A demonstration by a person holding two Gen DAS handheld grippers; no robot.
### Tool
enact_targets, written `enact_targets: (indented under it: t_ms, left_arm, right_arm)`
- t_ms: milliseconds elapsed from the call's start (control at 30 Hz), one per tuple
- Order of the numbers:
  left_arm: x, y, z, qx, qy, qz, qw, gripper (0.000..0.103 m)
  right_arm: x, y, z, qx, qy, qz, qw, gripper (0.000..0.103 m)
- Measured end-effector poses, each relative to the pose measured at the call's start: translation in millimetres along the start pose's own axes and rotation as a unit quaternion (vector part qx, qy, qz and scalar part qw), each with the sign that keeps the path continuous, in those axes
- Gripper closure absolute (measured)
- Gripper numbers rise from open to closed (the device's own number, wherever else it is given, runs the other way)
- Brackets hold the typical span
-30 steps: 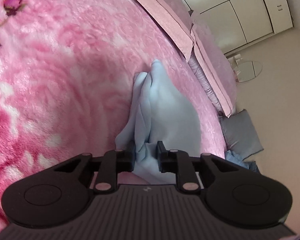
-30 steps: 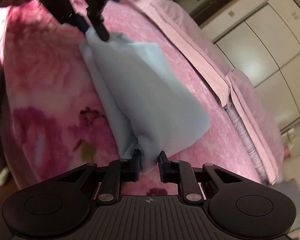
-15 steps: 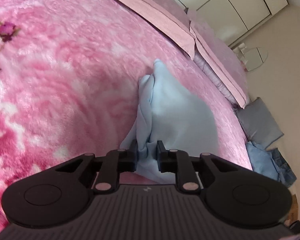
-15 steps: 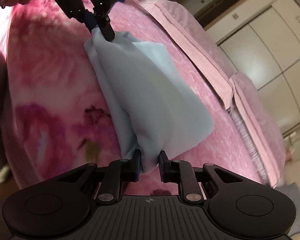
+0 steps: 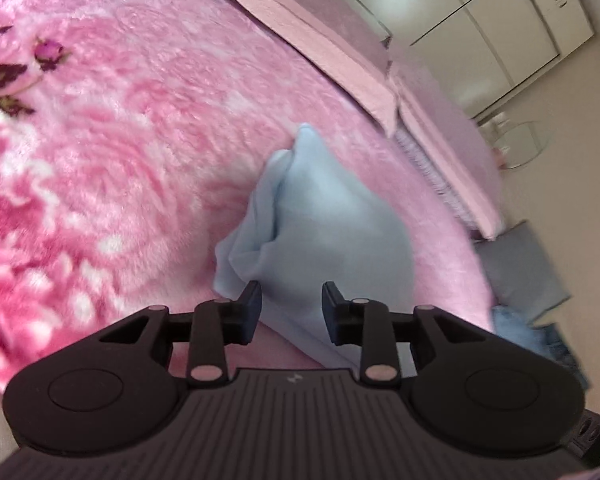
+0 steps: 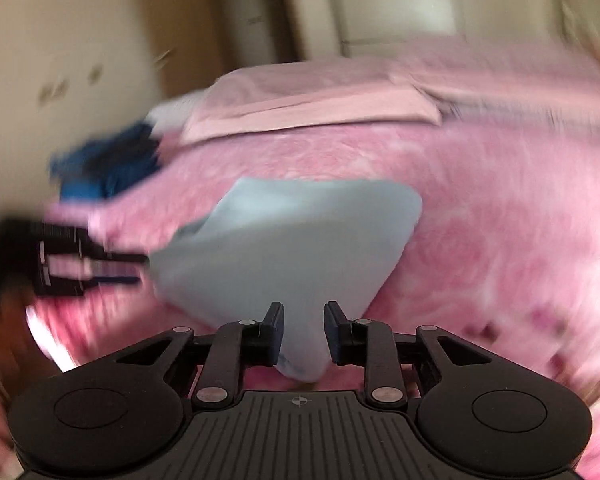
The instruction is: Fold clothes
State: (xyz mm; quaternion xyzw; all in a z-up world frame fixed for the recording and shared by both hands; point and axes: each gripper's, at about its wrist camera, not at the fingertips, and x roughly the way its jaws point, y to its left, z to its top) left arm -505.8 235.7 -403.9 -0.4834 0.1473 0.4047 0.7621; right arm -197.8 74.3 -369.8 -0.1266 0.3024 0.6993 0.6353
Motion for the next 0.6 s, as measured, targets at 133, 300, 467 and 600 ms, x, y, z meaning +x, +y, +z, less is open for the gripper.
enact_targets:
  t_ms: [133, 300, 467, 600]
  left_arm:
    - [7.6, 7.2, -11.1, -0.025, -0.003, 0.012, 0.9996, 0.073]
    - [-9.0, 17.4, -26.5, -0.102, 0.002, -0.025, 0.9945, 0.071]
    - [-3.6, 26.6, -48.1, -0.210, 0.005, -0.076, 0.9747, 0.058]
    - [18.4, 29.7, -52.3, -0.260, -0.015, -0.081, 0.9622, 0.055]
  right_arm:
    - [30.2, 9.7, -2.5, -0.027, 0.037, -0.021, 0.999, 0.076]
    - [15.2, -2.4, 0.0, 0.029, 0.037, -0.001, 0.999, 0.075]
    - [-7.3, -44.3, -5.4, 0.157, 0.033, 0.022, 0.987, 0.065]
    - [-20.8, -69.2, -7.2, 0.224, 0.030, 0.029, 0.974, 0.058]
